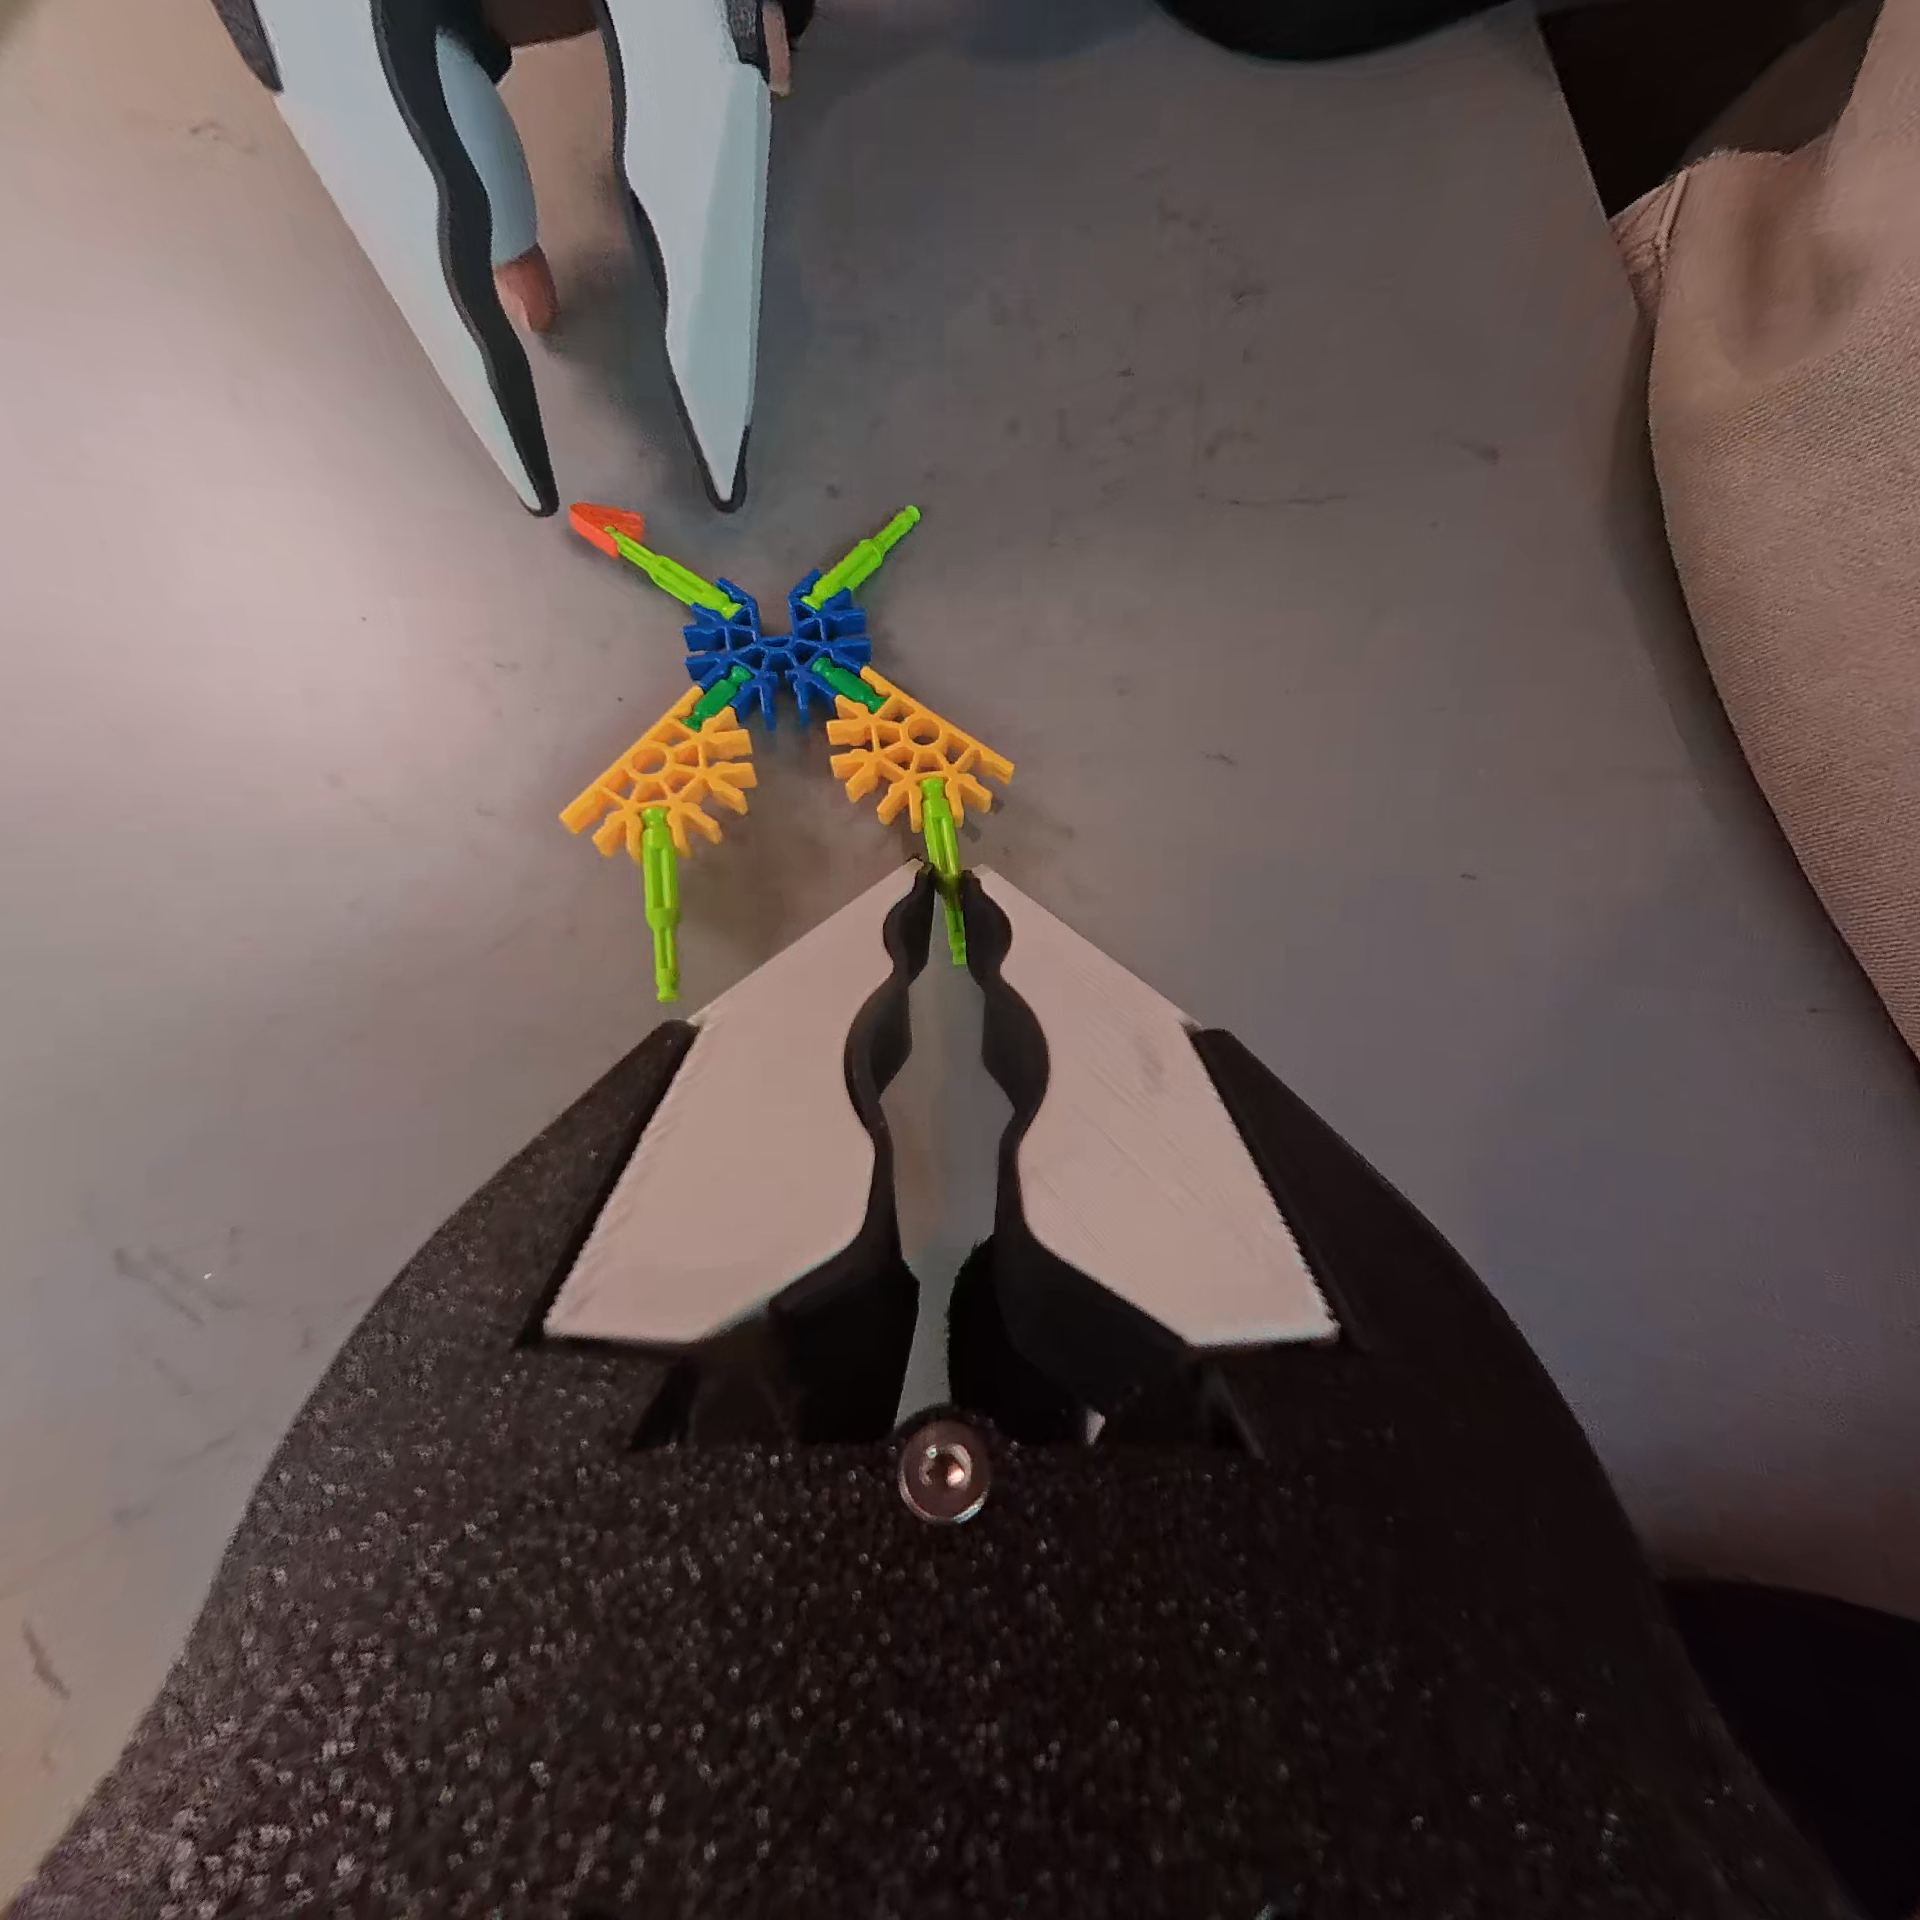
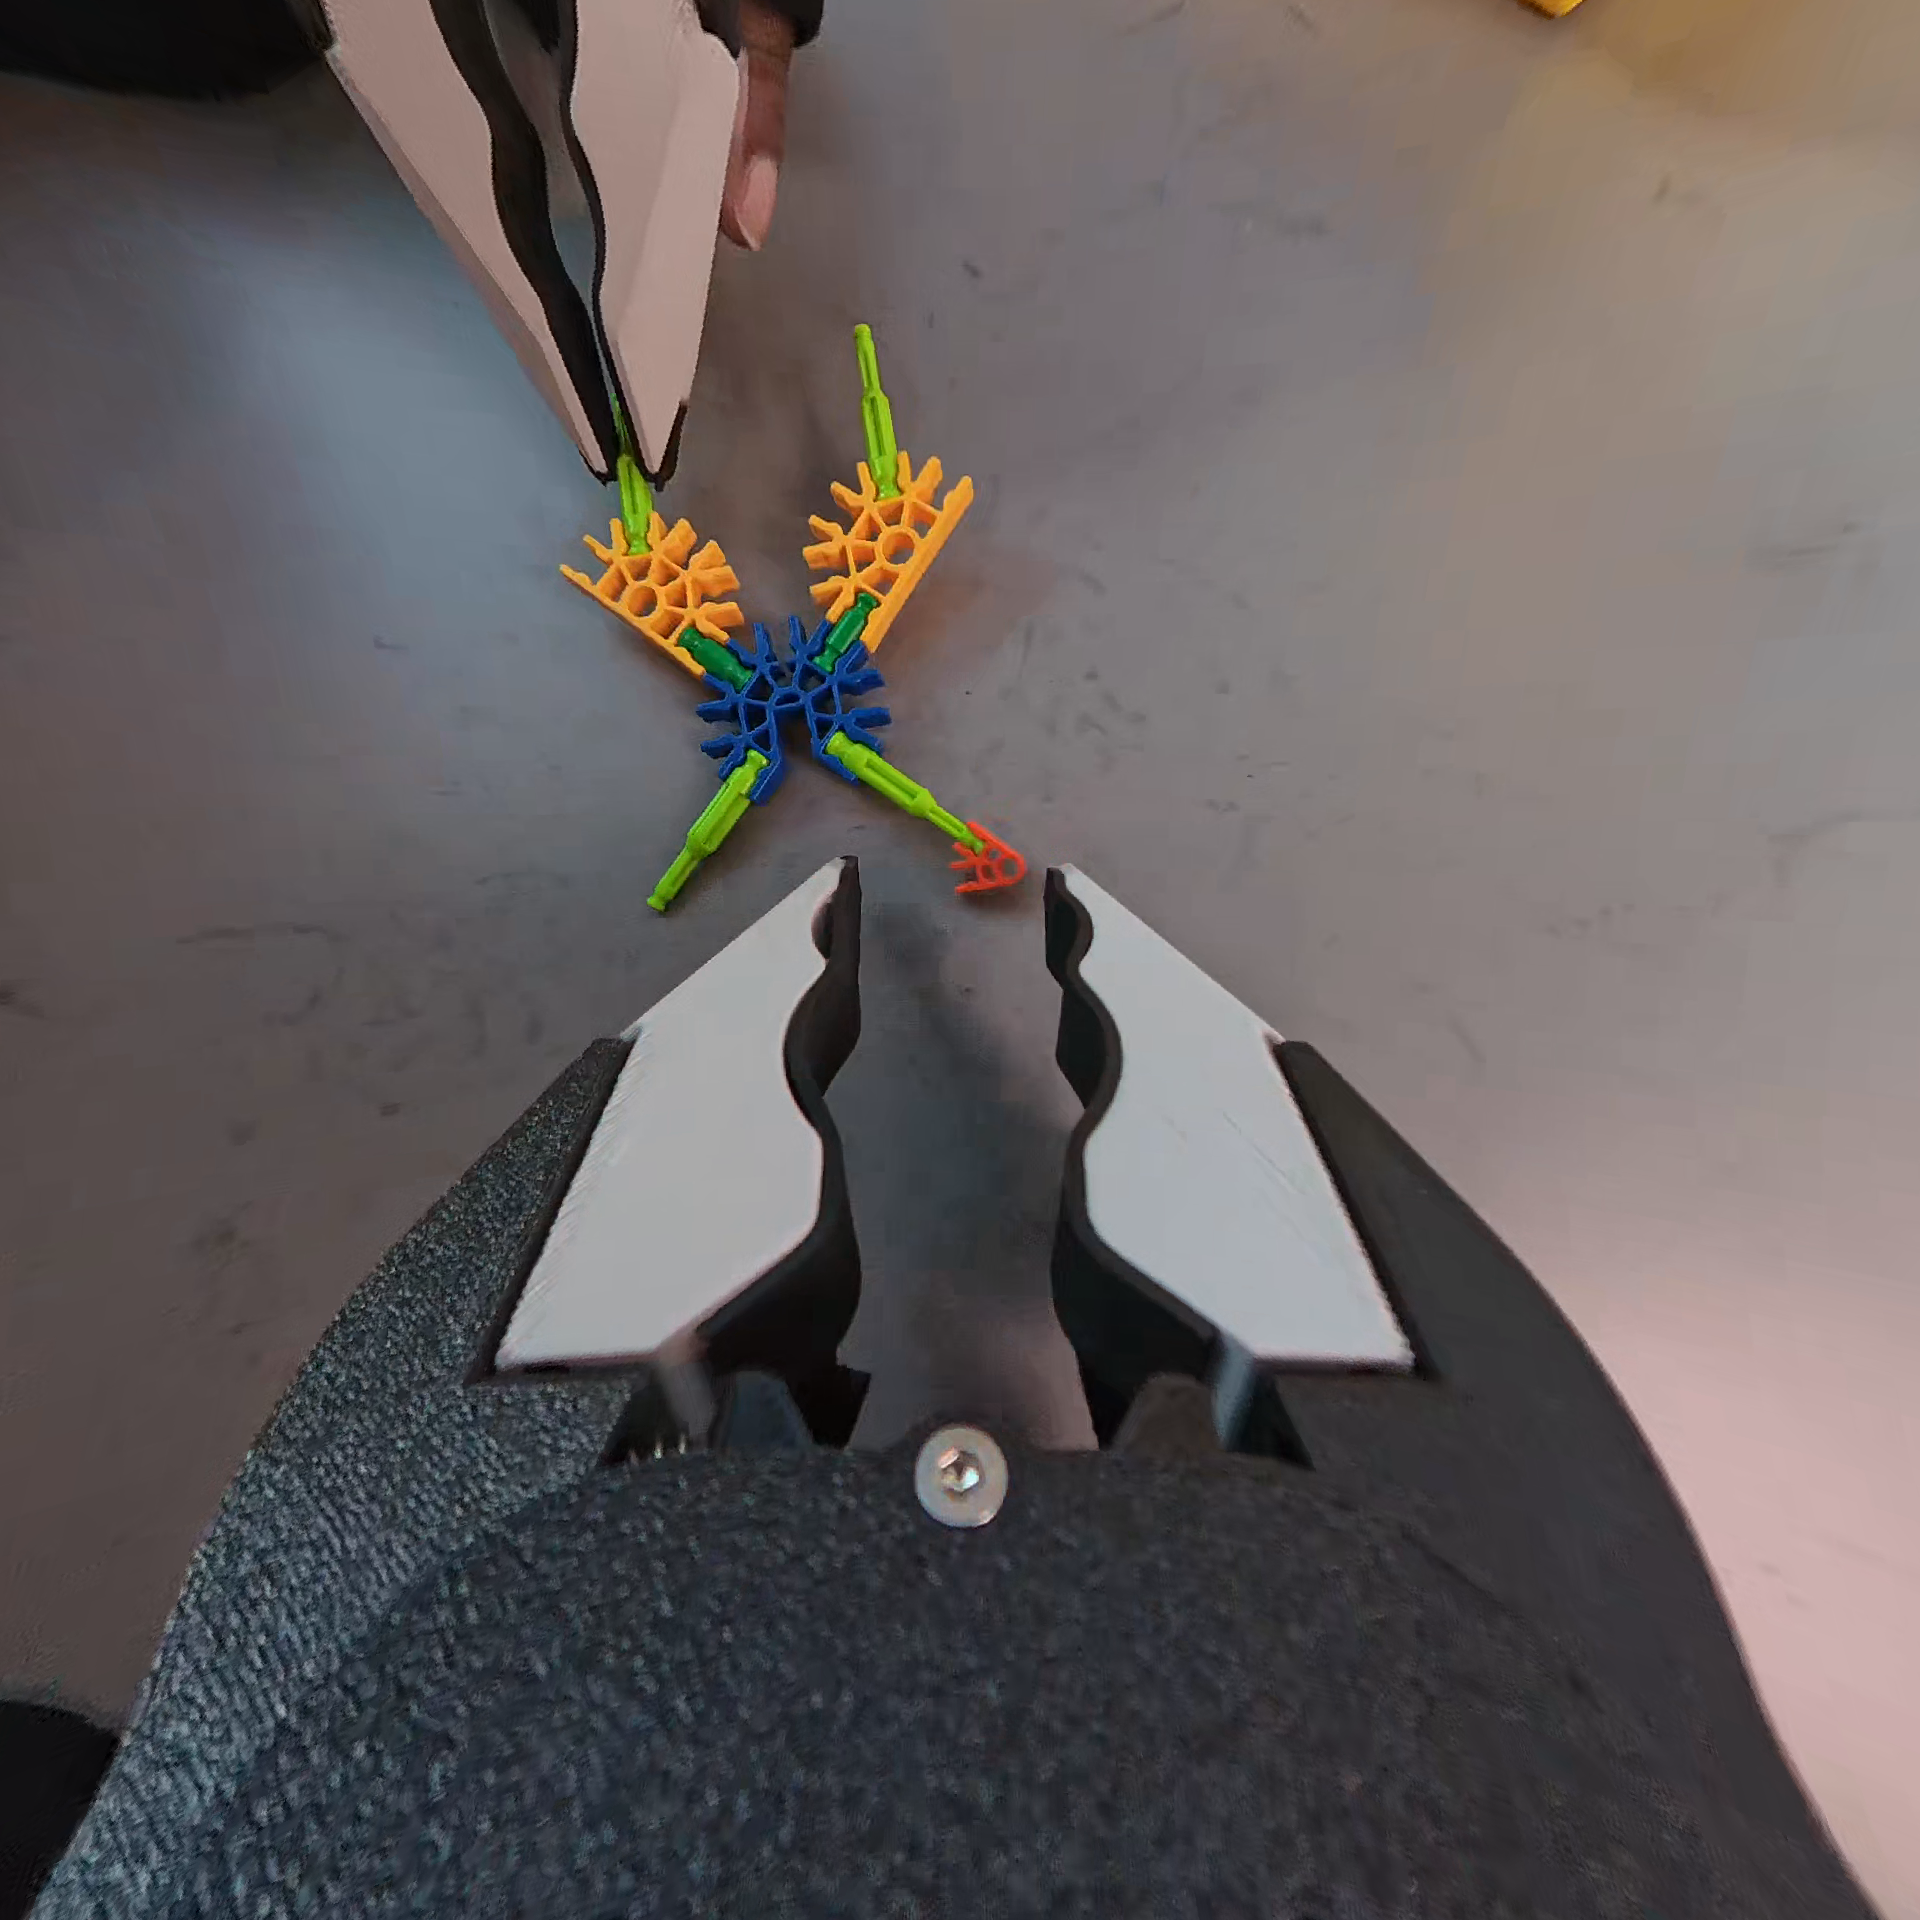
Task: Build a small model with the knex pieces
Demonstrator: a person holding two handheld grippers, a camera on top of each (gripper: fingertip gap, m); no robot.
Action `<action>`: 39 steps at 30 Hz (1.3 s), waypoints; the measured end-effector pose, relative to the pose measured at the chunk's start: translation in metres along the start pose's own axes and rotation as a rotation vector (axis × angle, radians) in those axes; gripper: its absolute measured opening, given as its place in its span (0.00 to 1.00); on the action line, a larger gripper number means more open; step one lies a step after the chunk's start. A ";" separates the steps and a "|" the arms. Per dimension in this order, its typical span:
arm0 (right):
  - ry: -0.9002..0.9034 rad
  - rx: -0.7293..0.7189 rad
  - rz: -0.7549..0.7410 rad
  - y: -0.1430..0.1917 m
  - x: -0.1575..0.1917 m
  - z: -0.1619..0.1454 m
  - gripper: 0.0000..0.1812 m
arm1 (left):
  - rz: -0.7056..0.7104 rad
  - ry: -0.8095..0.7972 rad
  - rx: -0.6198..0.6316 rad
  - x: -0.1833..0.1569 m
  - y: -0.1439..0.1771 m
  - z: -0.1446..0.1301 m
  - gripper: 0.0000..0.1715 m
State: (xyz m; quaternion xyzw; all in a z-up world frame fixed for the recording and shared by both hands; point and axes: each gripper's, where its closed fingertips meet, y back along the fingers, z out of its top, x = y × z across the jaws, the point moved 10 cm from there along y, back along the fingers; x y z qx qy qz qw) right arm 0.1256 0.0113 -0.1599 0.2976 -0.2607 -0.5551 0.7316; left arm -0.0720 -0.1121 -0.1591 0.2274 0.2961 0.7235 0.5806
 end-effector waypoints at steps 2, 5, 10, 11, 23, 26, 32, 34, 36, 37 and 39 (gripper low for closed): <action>0.003 -0.013 0.018 -0.002 0.000 0.002 0.16 | 0.013 -0.036 -0.003 -0.002 0.001 0.001 0.03; 0.035 0.002 0.032 -0.005 0.001 0.003 0.10 | 0.037 -0.087 -0.012 -0.004 0.003 0.003 0.03; 0.097 0.003 0.034 -0.004 0.005 0.003 0.04 | 0.112 -0.001 0.009 0.008 0.008 -0.004 0.03; 0.102 -0.022 0.027 -0.002 0.006 0.004 0.04 | 0.105 0.041 -0.012 0.011 0.010 -0.006 0.06; 0.570 -0.173 -0.491 0.026 0.035 0.041 0.02 | -0.011 0.552 -0.638 0.050 0.051 -0.002 0.29; 0.707 -0.167 -0.530 0.014 0.051 0.049 0.02 | -0.100 0.581 -0.647 0.047 0.038 0.002 0.29; 0.709 -0.241 -0.493 0.006 0.065 0.059 0.02 | -0.111 0.459 -0.520 0.031 0.016 0.016 0.04; 0.599 -0.315 -0.436 0.010 0.060 0.058 0.03 | -0.076 0.432 -0.531 0.030 0.019 0.019 0.03; 0.435 -0.382 -0.296 0.015 0.053 0.057 0.03 | -0.058 0.396 -0.526 0.028 0.020 0.020 0.03; 0.367 -0.413 -0.235 0.018 0.050 0.056 0.03 | -0.056 0.385 -0.527 0.027 0.020 0.021 0.03; 0.265 -0.454 -0.142 0.020 0.045 0.053 0.03 | -0.055 0.365 -0.527 0.026 0.020 0.020 0.03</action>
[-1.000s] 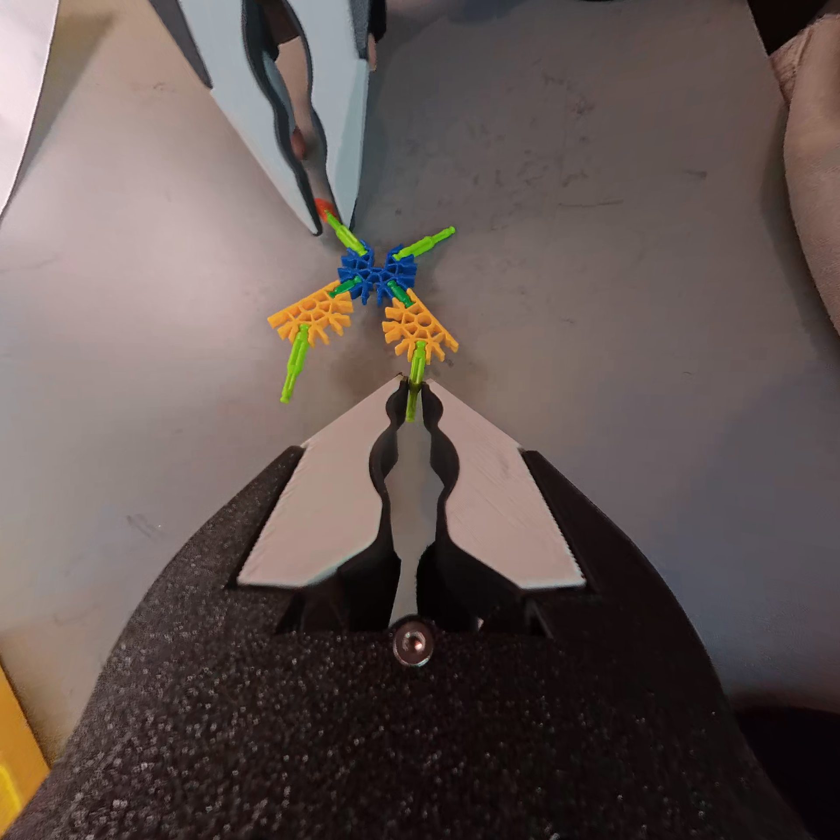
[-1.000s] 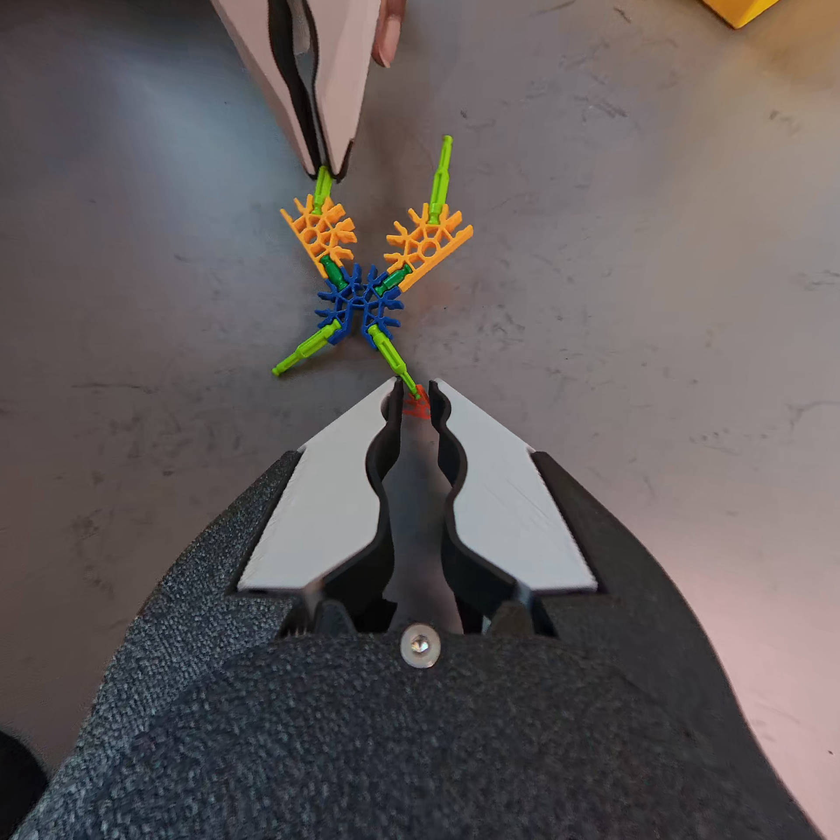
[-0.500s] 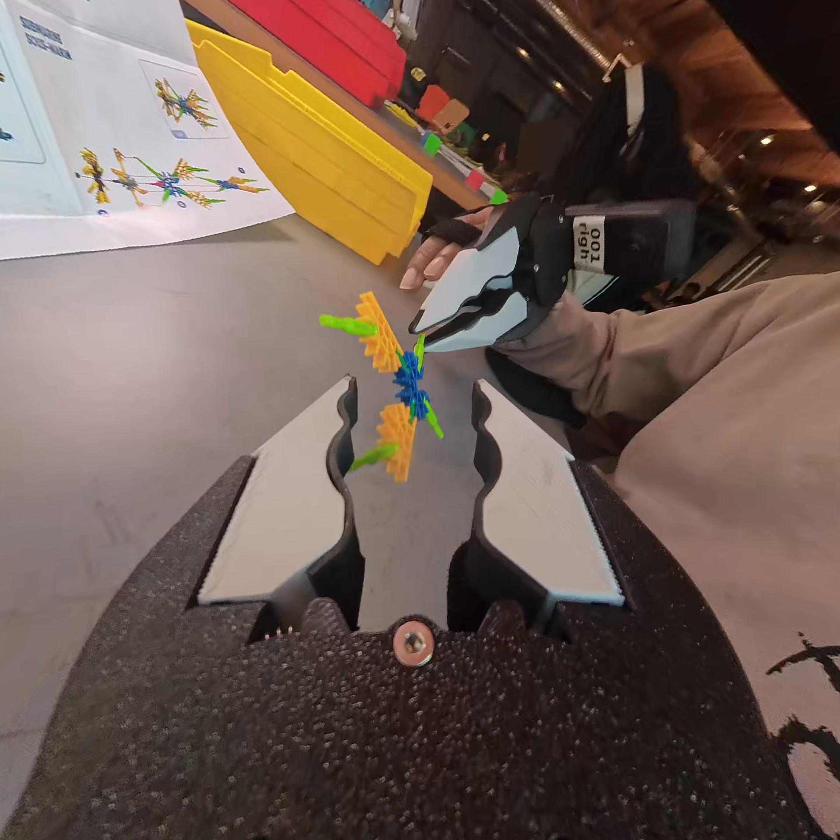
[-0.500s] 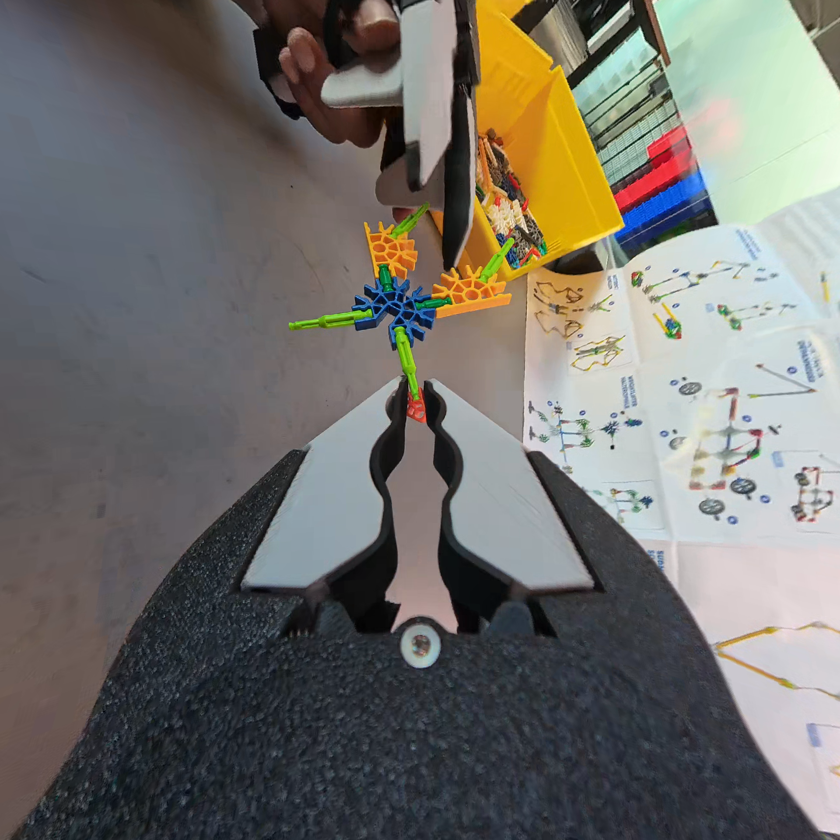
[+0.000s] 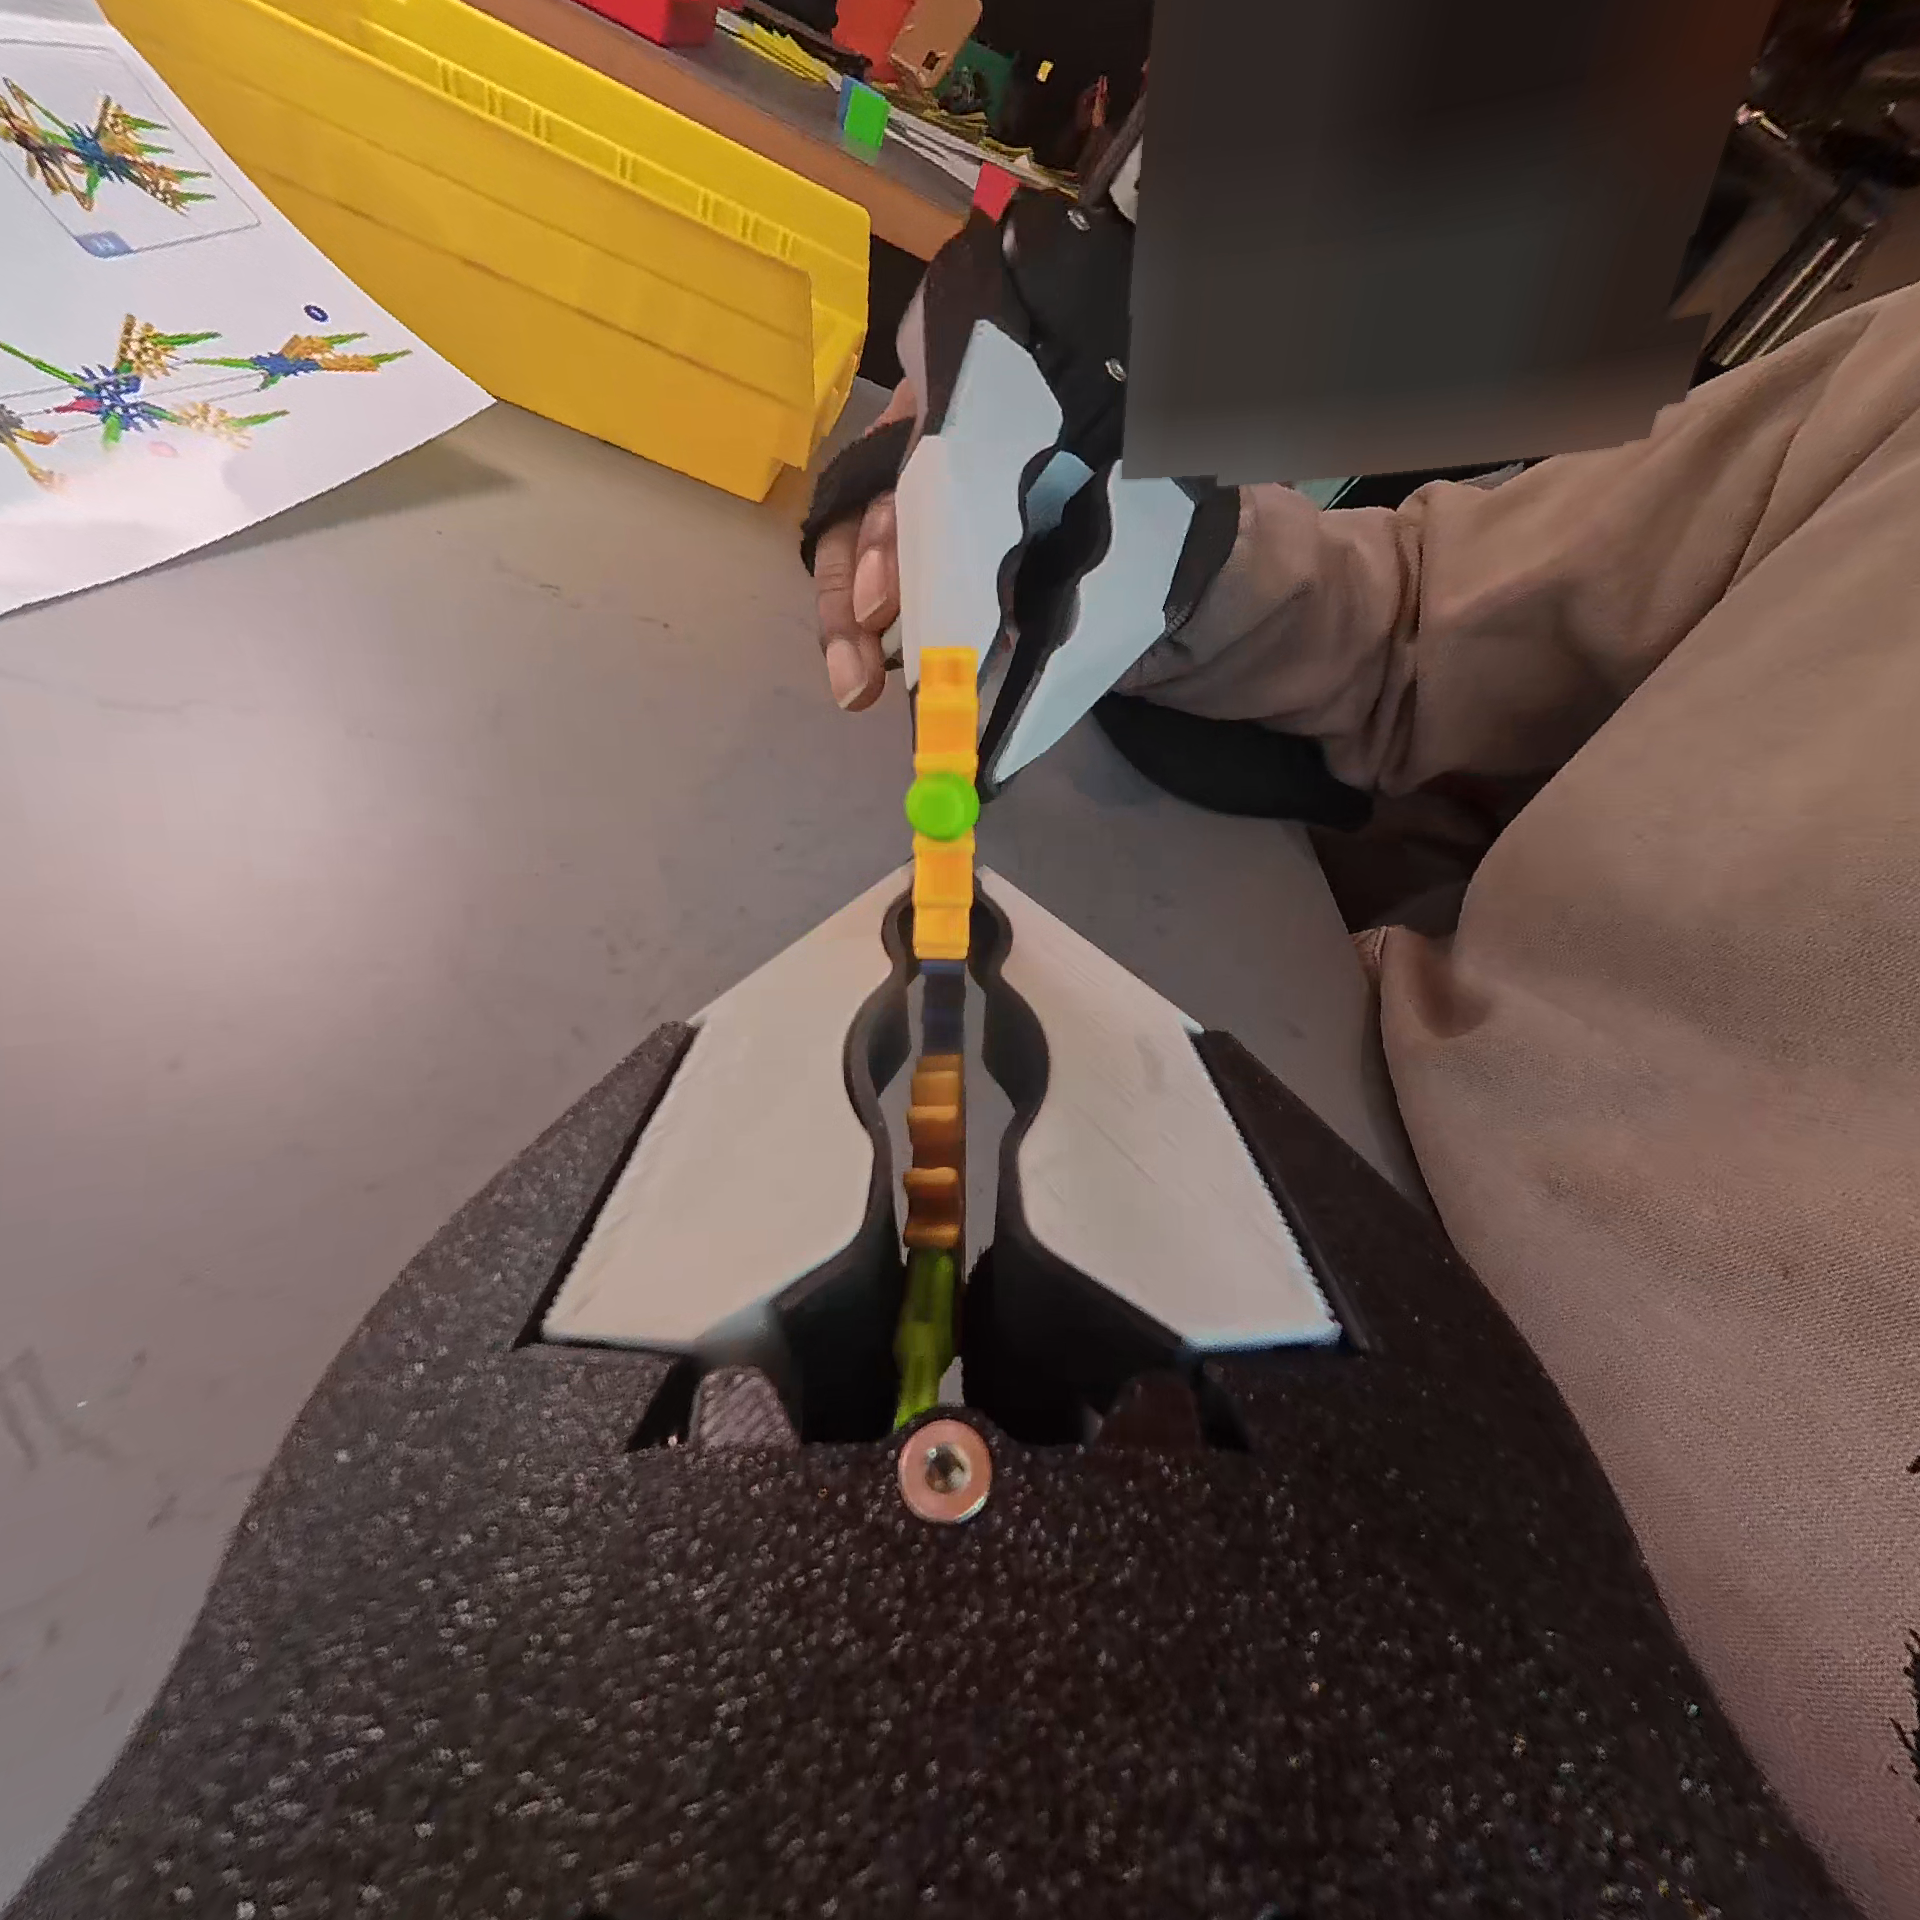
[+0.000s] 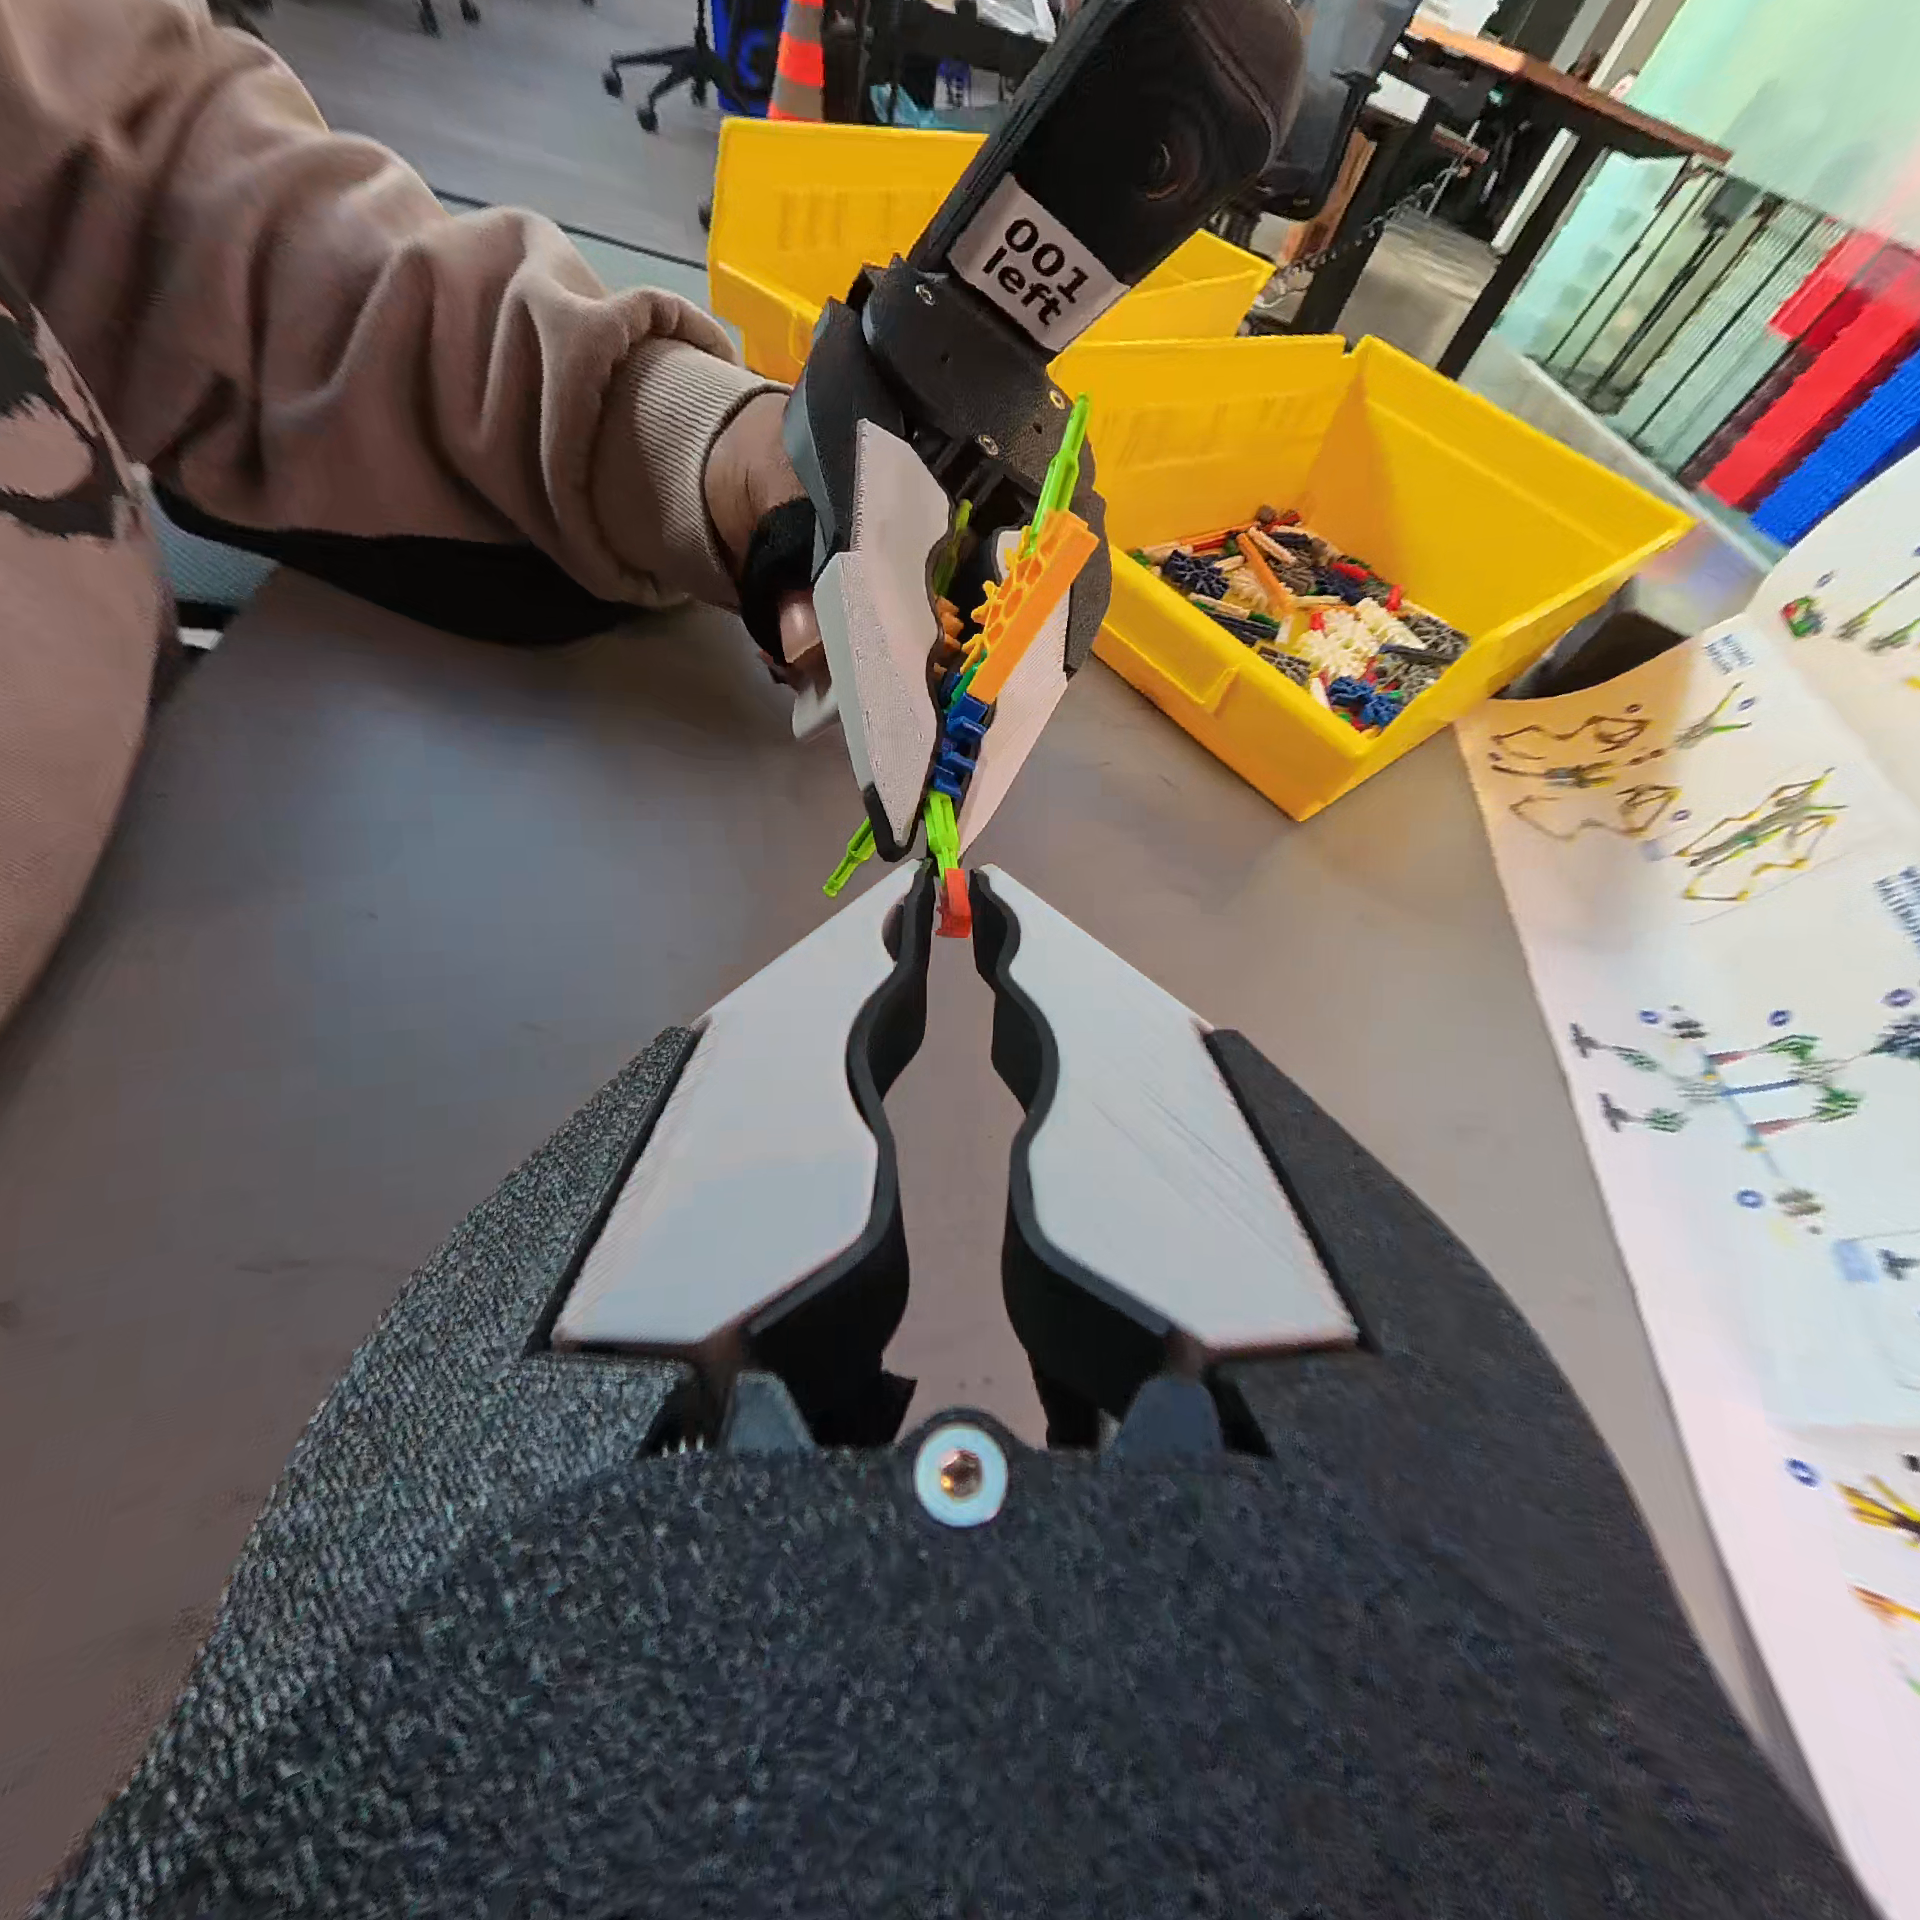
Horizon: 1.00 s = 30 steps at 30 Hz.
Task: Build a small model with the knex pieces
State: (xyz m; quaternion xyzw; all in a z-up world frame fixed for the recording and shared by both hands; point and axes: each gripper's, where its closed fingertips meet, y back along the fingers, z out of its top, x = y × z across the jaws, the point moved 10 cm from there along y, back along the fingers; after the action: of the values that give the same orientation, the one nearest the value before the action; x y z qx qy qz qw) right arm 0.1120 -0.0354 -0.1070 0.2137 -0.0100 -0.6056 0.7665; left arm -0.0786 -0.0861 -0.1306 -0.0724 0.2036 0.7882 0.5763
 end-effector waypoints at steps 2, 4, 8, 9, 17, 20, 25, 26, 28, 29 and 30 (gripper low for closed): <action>-0.078 -0.009 0.054 0.001 -0.003 -0.004 0.02 | -0.002 -0.022 0.004 -0.001 0.000 0.000 0.03; -0.106 -0.027 0.073 0.001 -0.004 -0.005 0.01 | -0.005 -0.026 0.005 -0.002 -0.001 0.000 0.03; -0.116 0.009 0.011 0.000 -0.008 -0.004 0.01 | 0.070 0.005 -0.022 0.001 0.000 0.002 0.03; -0.124 0.017 -0.023 -0.001 -0.011 -0.004 0.01 | 0.112 0.006 -0.037 0.002 0.000 0.003 0.03; -0.116 0.147 -0.412 -0.017 -0.021 -0.004 0.00 | 0.545 0.007 -0.089 0.004 -0.016 0.008 0.03; -0.063 0.220 -0.530 -0.027 -0.018 0.000 0.00 | 0.554 0.076 -0.116 0.011 -0.015 0.008 0.03; -0.061 0.134 -0.547 -0.014 -0.029 0.005 0.01 | 0.427 0.224 -0.179 0.024 0.001 0.002 0.03; -0.050 0.100 -0.586 -0.002 -0.035 0.008 0.01 | 0.380 0.243 -0.212 0.024 0.003 0.001 0.03; -0.018 0.077 -0.719 0.029 -0.049 0.013 0.01 | 0.296 0.271 -0.271 0.023 0.007 0.002 0.03; -0.010 0.073 -0.788 0.047 -0.057 0.016 0.01 | 0.271 0.273 -0.297 0.022 0.009 0.004 0.03; -0.002 0.075 -0.867 0.068 -0.065 0.017 0.01 | 0.247 0.271 -0.320 0.021 0.009 0.005 0.03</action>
State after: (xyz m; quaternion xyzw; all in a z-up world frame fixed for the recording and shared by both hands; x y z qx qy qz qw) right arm 0.1526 0.0313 -0.0526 0.2255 0.0580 -0.8709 0.4329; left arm -0.0936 -0.0679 -0.1309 -0.2423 0.1591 0.8580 0.4240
